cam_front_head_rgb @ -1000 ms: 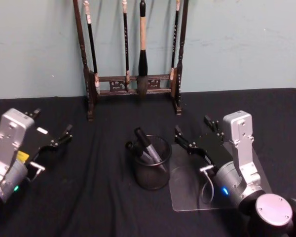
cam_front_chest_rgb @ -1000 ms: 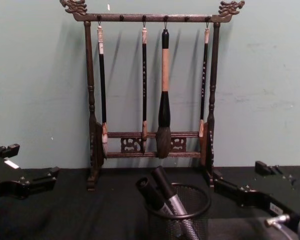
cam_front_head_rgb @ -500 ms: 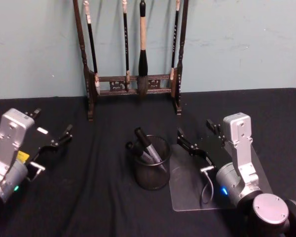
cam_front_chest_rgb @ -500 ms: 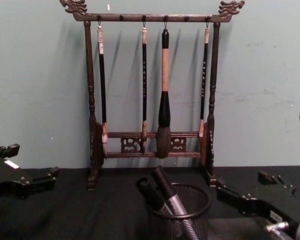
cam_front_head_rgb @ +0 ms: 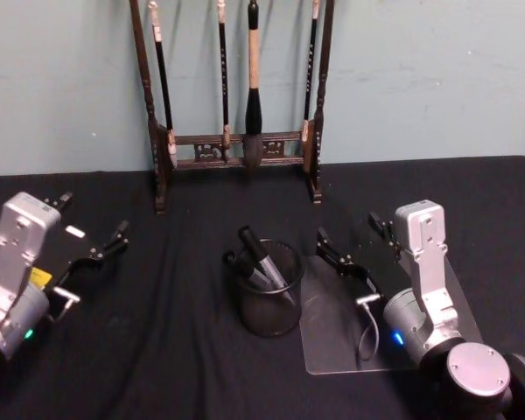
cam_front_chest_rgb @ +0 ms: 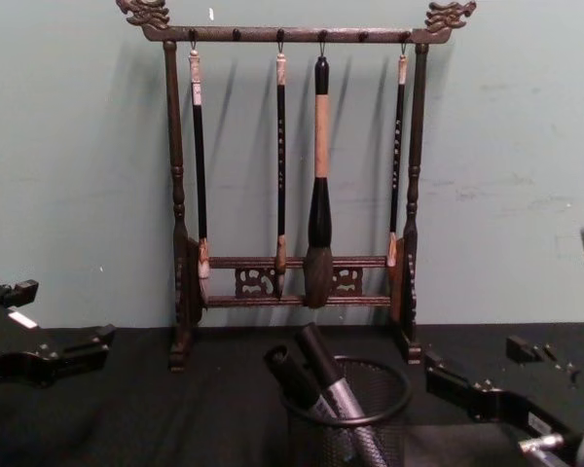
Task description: Pick up the water-based marker from the table and place it into the pen holder.
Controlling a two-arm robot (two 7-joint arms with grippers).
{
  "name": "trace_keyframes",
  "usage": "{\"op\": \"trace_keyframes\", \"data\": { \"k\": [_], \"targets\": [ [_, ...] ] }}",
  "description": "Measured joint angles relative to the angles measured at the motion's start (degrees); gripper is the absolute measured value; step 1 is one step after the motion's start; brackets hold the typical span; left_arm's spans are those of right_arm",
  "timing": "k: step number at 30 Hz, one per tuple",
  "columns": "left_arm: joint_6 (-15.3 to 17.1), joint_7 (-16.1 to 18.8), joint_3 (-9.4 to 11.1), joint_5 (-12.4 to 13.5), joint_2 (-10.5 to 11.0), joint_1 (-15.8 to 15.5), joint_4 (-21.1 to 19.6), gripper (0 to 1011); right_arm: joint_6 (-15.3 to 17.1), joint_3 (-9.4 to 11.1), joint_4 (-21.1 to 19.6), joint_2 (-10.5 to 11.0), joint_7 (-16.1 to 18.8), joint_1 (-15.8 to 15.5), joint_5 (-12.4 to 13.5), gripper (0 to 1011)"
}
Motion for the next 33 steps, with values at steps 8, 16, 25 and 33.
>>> {"op": "trace_keyframes", "data": {
  "k": [8, 16, 25, 33],
  "targets": [
    [0.0, 0.0, 0.0, 0.0, 0.0, 0.0, 0.0, 1009, 0.0, -0.1, 0.0, 0.0, 0.0, 0.0, 0.0, 1002],
    [0.0, 0.0, 0.0, 0.0, 0.0, 0.0, 0.0, 1009, 0.1, -0.1, -0.1, 0.1, 0.0, 0.0, 0.1, 1002],
    [0.0, 0.0, 0.0, 0.0, 0.0, 0.0, 0.0, 1009, 0.1, -0.2, -0.1, 0.1, 0.0, -0.1, 0.2, 1002],
    [0.0, 0.0, 0.0, 0.0, 0.0, 0.0, 0.0, 1009, 0.1, -0.2, -0.1, 0.1, 0.1, -0.1, 0.2, 1002]
  ]
}}
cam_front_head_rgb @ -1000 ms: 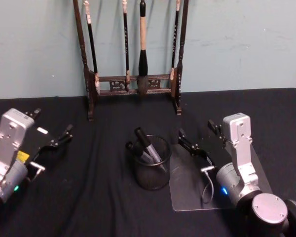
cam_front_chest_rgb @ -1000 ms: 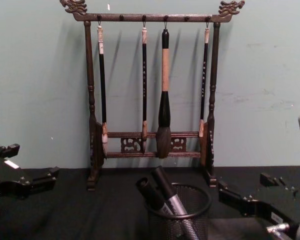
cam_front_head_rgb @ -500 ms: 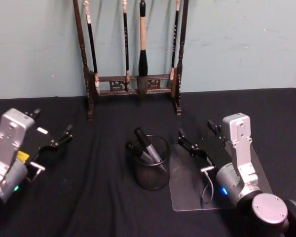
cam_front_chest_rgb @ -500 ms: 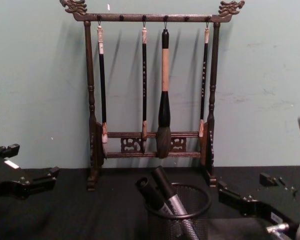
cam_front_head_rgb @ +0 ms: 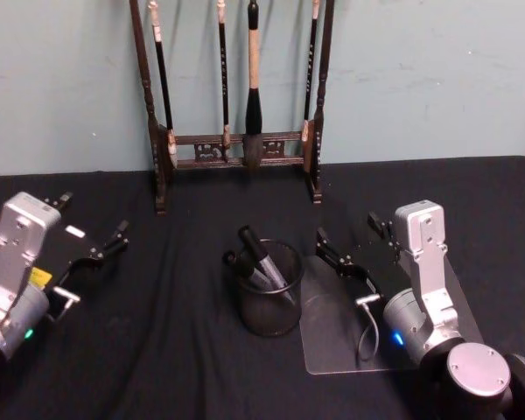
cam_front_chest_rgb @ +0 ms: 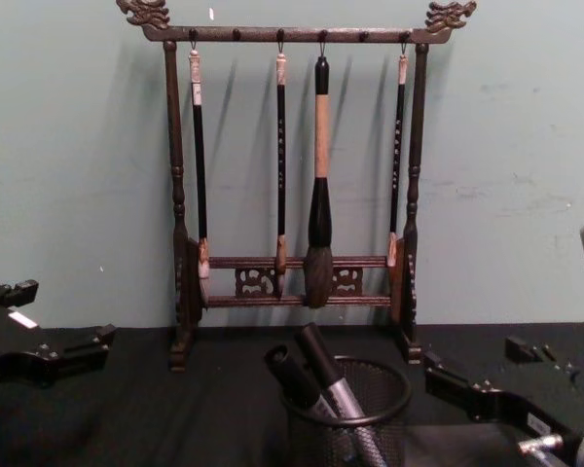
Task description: Pick up the water-based marker from the table and place it into the pen holder.
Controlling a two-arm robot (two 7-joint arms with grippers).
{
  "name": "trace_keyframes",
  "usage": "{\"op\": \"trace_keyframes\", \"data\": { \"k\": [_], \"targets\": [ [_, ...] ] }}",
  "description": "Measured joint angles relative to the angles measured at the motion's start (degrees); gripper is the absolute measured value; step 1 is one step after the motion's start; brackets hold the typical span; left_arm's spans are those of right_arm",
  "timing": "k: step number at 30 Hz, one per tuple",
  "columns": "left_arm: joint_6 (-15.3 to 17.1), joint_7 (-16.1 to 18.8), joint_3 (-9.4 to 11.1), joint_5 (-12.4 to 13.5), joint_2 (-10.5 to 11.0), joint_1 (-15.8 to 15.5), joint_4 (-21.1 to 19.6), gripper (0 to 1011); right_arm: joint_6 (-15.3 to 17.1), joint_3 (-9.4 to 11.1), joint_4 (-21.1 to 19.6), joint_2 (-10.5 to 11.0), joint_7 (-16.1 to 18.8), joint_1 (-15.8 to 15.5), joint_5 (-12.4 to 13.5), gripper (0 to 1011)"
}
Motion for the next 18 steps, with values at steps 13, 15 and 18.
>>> {"op": "trace_keyframes", "data": {
  "k": [13, 15, 18],
  "targets": [
    [0.0, 0.0, 0.0, 0.0, 0.0, 0.0, 0.0, 1009, 0.0, 0.0, 0.0, 0.0, 0.0, 0.0, 0.0, 1002],
    [0.0, 0.0, 0.0, 0.0, 0.0, 0.0, 0.0, 1009, 0.0, 0.0, 0.0, 0.0, 0.0, 0.0, 0.0, 1002],
    [0.0, 0.0, 0.0, 0.0, 0.0, 0.0, 0.0, 1009, 0.0, 0.0, 0.0, 0.0, 0.0, 0.0, 0.0, 1002]
  ]
}}
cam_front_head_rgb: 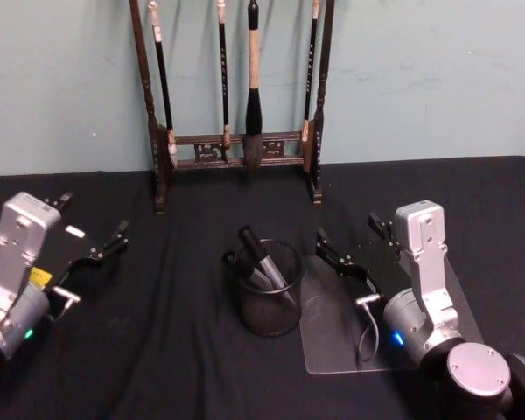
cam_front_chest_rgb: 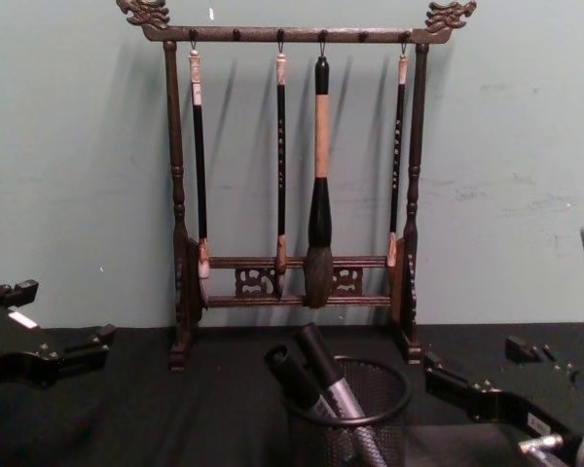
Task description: Pick up the water-based marker from the table and place it into the pen holder.
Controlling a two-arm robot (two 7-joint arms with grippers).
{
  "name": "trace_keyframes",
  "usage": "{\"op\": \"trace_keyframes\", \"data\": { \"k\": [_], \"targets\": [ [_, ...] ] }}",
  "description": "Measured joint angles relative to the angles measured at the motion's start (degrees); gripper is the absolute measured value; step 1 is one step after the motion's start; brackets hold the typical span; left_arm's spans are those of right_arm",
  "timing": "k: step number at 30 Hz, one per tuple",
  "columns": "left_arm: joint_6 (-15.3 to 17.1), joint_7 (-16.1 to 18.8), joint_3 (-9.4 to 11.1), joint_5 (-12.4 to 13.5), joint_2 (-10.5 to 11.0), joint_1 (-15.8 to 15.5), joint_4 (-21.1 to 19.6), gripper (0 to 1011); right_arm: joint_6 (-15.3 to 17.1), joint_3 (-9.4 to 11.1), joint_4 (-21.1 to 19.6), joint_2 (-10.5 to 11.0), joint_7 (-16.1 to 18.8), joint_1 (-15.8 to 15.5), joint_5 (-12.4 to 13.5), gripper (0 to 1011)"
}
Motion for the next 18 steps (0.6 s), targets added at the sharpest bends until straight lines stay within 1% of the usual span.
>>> {"op": "trace_keyframes", "data": {
  "k": [18],
  "targets": [
    [0.0, 0.0, 0.0, 0.0, 0.0, 0.0, 0.0, 1009, 0.0, 0.0, 0.0, 0.0, 0.0, 0.0, 0.0, 1002]
  ]
}}
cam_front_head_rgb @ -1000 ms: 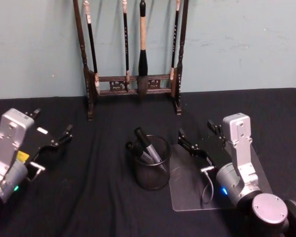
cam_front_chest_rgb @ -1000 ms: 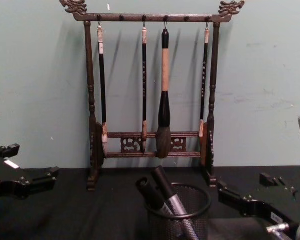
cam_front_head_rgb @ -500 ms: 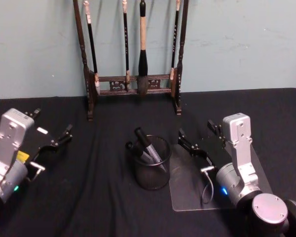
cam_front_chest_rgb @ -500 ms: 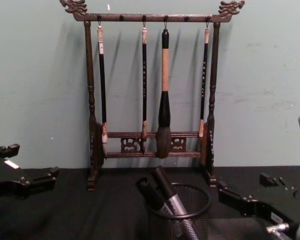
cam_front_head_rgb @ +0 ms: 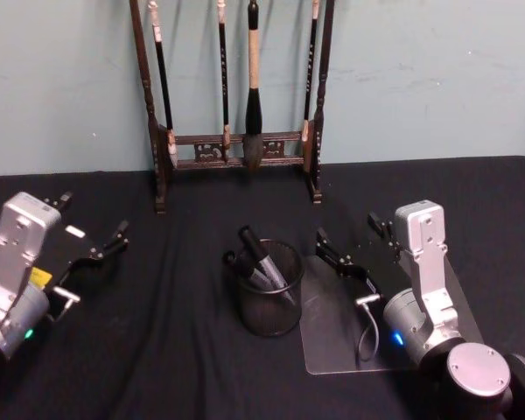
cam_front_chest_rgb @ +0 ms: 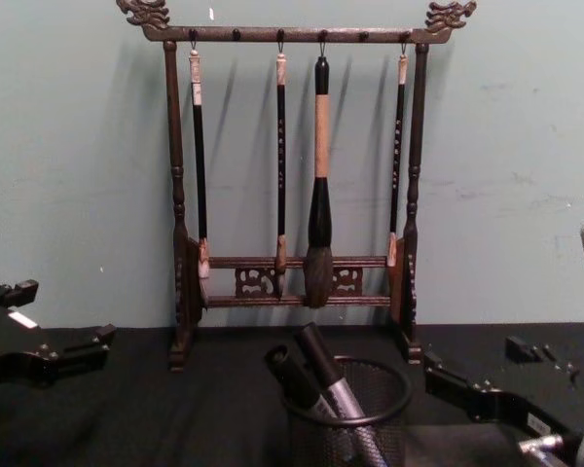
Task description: Pick up the water-based marker from the table and place it into the pen holder.
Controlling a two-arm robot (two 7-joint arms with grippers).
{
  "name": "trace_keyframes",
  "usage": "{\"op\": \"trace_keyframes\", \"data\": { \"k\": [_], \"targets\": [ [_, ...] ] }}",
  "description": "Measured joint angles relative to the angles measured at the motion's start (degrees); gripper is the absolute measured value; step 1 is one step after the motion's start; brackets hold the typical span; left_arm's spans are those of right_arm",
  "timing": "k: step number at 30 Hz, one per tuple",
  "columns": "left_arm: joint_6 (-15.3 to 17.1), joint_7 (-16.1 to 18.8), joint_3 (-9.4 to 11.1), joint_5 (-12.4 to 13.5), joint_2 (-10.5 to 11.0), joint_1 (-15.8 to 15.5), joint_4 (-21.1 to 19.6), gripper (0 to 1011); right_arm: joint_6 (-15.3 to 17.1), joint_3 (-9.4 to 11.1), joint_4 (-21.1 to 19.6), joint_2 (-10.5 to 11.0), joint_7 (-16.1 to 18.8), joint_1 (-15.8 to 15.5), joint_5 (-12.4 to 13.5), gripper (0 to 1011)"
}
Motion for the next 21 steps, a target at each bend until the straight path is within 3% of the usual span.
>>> {"op": "trace_keyframes", "data": {
  "k": [21],
  "targets": [
    [0.0, 0.0, 0.0, 0.0, 0.0, 0.0, 0.0, 1009, 0.0, 0.0, 0.0, 0.0, 0.0, 0.0, 0.0, 1002]
  ]
}}
